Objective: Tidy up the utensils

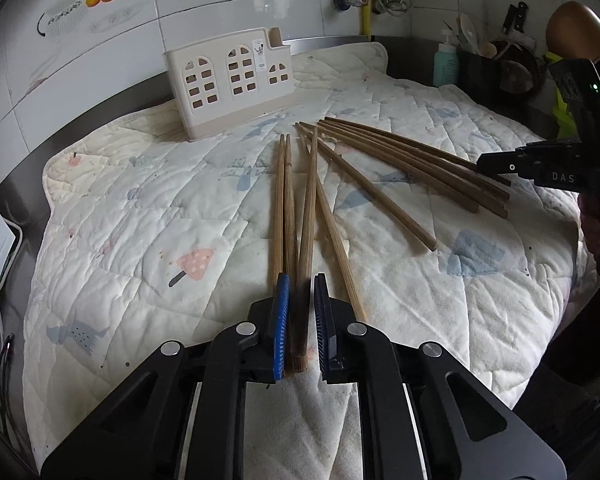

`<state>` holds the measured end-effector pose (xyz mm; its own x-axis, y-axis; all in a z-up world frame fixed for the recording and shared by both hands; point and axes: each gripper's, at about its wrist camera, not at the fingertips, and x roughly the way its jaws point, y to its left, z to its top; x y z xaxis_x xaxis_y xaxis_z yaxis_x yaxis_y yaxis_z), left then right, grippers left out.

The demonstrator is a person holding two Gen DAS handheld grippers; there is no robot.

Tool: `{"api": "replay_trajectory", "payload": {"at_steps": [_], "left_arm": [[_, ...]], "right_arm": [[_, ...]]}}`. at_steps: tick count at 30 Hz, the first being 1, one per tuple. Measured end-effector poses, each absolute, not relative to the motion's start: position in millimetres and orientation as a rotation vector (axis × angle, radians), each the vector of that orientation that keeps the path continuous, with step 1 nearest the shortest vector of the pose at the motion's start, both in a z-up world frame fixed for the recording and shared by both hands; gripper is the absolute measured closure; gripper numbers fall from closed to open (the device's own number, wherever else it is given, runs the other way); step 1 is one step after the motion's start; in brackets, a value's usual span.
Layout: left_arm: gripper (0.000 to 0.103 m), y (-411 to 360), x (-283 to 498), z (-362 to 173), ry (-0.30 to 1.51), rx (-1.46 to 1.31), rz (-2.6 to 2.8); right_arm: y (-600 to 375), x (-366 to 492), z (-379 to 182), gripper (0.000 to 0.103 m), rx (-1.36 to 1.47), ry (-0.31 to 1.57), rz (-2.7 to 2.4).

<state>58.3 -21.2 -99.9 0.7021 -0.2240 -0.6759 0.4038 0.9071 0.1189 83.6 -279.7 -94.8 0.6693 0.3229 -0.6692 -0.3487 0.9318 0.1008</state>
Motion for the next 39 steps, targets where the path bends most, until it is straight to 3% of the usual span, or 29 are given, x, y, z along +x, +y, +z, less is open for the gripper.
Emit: {"api": "replay_trajectory", "payload": {"at_steps": [7, 10, 22, 23, 28, 33, 34, 37, 39], "left_arm": [[0.091, -22, 59, -100, 0.715, 0.265, -0.345], [0.096, -20, 61, -97, 0.725, 0.228, -0.334], [0.098, -6, 53, -68, 0.643, 0.090, -0.320], [0.098, -5, 53, -64, 0.629, 0.086, -0.316], [0.097, -6, 53, -44, 0.551, 0.082, -0.297], [0.098, -7, 57, -38, 0.535, 0.078, -0.293], [0.098, -7, 58, -38, 0.534, 0.081, -0.291], [0.098, -7, 57, -37, 0.530, 0.074, -0.288], [0.098, -6, 59, -38, 0.529, 0.071, -0.287]], "right_arm": [[-279, 83, -96, 0.096, -0.027, 0.743, 0.362], [-278, 81, -93, 0.096, -0.025, 0.741, 0.350], [-276, 61, -38, 0.097, 0.009, 0.626, 0.372], [-276, 60, -33, 0.102, 0.011, 0.616, 0.372], [-276, 62, -10, 0.103, 0.039, 0.577, 0.385], [-271, 67, -11, 0.102, 0.025, 0.597, 0.383], [-271, 66, -16, 0.099, 0.024, 0.604, 0.380], [-275, 65, -37, 0.075, 0.016, 0.642, 0.344], [-276, 66, -52, 0.075, 0.012, 0.676, 0.332]]}}
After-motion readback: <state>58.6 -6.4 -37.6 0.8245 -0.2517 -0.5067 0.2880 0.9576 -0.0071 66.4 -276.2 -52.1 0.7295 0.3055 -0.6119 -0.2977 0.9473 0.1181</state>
